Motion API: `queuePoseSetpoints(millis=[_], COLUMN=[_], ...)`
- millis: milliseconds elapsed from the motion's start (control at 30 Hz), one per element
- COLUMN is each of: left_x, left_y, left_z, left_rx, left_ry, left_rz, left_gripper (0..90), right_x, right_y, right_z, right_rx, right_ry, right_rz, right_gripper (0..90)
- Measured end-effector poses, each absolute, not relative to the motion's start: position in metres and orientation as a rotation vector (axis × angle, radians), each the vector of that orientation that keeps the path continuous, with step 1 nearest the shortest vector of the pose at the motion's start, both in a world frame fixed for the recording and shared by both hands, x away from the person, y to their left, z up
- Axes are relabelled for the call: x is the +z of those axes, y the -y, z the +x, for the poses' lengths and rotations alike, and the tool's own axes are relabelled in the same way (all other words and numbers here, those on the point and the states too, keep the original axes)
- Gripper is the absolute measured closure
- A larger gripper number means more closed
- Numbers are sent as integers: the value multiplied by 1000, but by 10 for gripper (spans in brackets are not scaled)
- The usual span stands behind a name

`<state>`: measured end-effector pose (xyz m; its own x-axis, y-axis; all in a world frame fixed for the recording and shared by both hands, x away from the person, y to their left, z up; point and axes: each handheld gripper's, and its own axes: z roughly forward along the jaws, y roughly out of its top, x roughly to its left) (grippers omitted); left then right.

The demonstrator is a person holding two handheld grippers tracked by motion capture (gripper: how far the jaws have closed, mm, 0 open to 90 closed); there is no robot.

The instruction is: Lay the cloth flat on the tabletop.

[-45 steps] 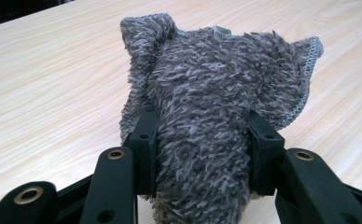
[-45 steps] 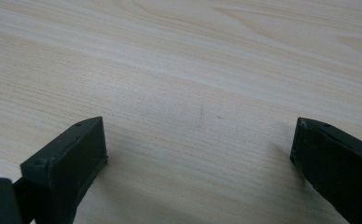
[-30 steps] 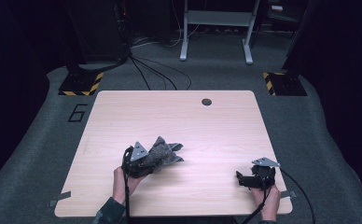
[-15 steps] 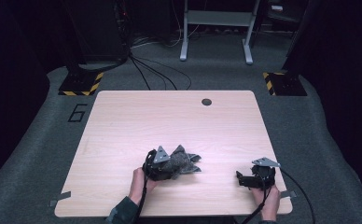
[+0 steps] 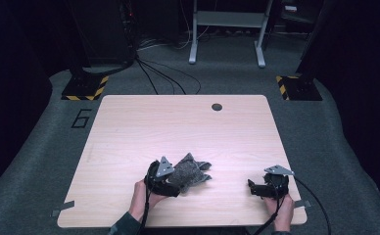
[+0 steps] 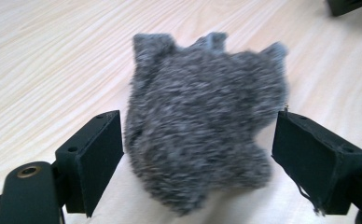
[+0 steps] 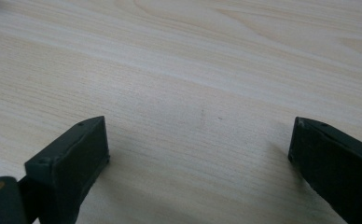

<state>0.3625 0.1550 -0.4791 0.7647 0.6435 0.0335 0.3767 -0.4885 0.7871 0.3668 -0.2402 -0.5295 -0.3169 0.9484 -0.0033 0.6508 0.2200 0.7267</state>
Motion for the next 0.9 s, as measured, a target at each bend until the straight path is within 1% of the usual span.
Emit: queuePoseSetpoints(millis=[167, 233, 333, 400, 533, 700, 800, 833, 900], left_x=[-476, -475, -475, -476, -481, -484, -485, -485, -486], left_y=[-146, -134, -119, -111, -102, -101, -102, -102, -103], left_z=[357, 354, 350, 350, 355, 360, 360, 361, 362], left_rx=[396, 395, 407, 407, 436, 435, 442, 444, 445], left_ry=[-723, -678, -629, -607, -610, -644, -644, -648, -651], left_rz=[2134, 2166, 2198, 2216, 2243, 2245, 2247, 2250, 2246], left_gripper=[156, 155, 158, 161, 169, 172, 188, 211, 236], right_x=[-530, -529, -527, -524, -508, -489, -485, -484, -485], right_y=[240, 240, 240, 236, 216, 176, 159, 143, 134], right_z=[367, 368, 371, 374, 380, 395, 404, 415, 423], right_rx=[880, 888, 894, 939, 1056, 1088, 1107, 1107, 1101], right_ry=[-2056, -2052, -2066, -2093, -2151, -2249, -2294, -2336, -2368], right_rz=[1466, 1478, 1472, 1456, 1408, 1288, 1245, 1222, 1206], right_gripper=[42, 44, 97, 97, 104, 135, 143, 175, 208])
